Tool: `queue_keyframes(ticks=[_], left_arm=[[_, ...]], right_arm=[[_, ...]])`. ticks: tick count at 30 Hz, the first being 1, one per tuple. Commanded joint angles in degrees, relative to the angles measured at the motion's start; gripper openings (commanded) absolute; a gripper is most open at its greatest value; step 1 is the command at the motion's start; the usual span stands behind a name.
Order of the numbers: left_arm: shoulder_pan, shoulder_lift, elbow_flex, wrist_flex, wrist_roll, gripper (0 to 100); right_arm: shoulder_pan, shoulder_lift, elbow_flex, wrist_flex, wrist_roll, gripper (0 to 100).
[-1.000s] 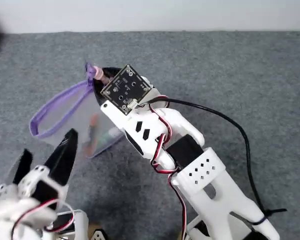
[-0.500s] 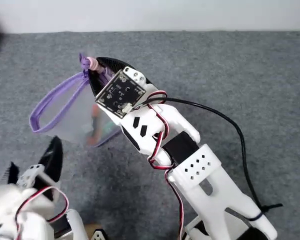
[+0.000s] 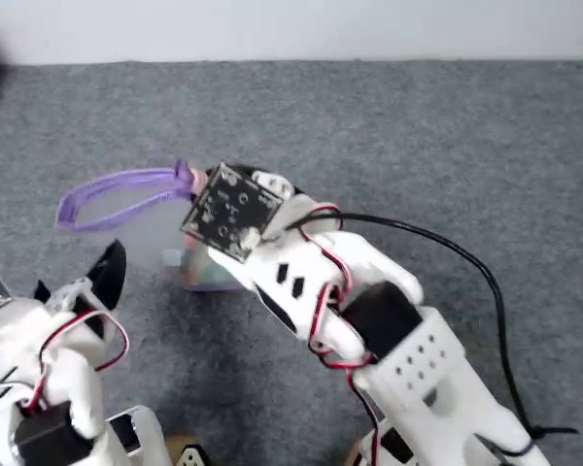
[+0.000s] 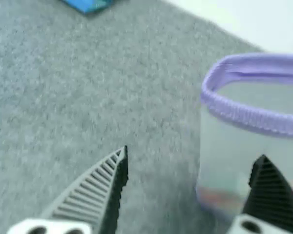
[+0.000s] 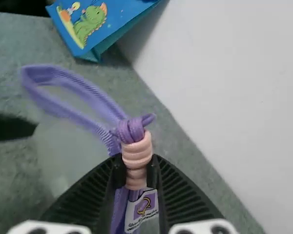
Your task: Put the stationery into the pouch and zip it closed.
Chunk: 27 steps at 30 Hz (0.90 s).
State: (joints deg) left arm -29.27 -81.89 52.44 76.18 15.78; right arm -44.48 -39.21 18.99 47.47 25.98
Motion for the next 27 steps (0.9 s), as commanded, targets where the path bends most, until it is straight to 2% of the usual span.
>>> queue_keyframes(ticks=[1, 5, 12, 15, 19, 23, 27], left_arm=[[0.4, 0.4, 2.3, -9.9, -2.4, 38], [3.0, 0.4, 4.7, -16.6, -2.9, 38], [15.2, 0.4, 4.6, -17.1, -0.9, 38], [19.4, 0.4, 4.7, -17.2, 0.9, 38], [23.8, 0.4, 4.8, -17.1, 3.6, 38], [28.6, 0.4, 4.8, -14.5, 5.2, 38], [34.2, -0.1, 4.1, -7.6, 5.3, 38]], right_arm=[[-0.2, -5.2, -3.2, 5.1, 0.5, 0.8], [-0.2, -9.0, -3.0, 10.9, 0.5, 0.8], [-0.2, -13.1, -3.0, 18.3, 1.0, 0.8], [-0.1, -14.6, -3.0, 21.6, 3.9, 0.8], [2.7, -16.0, -2.9, 24.1, 5.2, 0.8], [7.2, -16.5, -2.9, 27.6, 5.7, 0.8], [10.7, -16.6, -2.9, 33.2, 5.7, 0.8]])
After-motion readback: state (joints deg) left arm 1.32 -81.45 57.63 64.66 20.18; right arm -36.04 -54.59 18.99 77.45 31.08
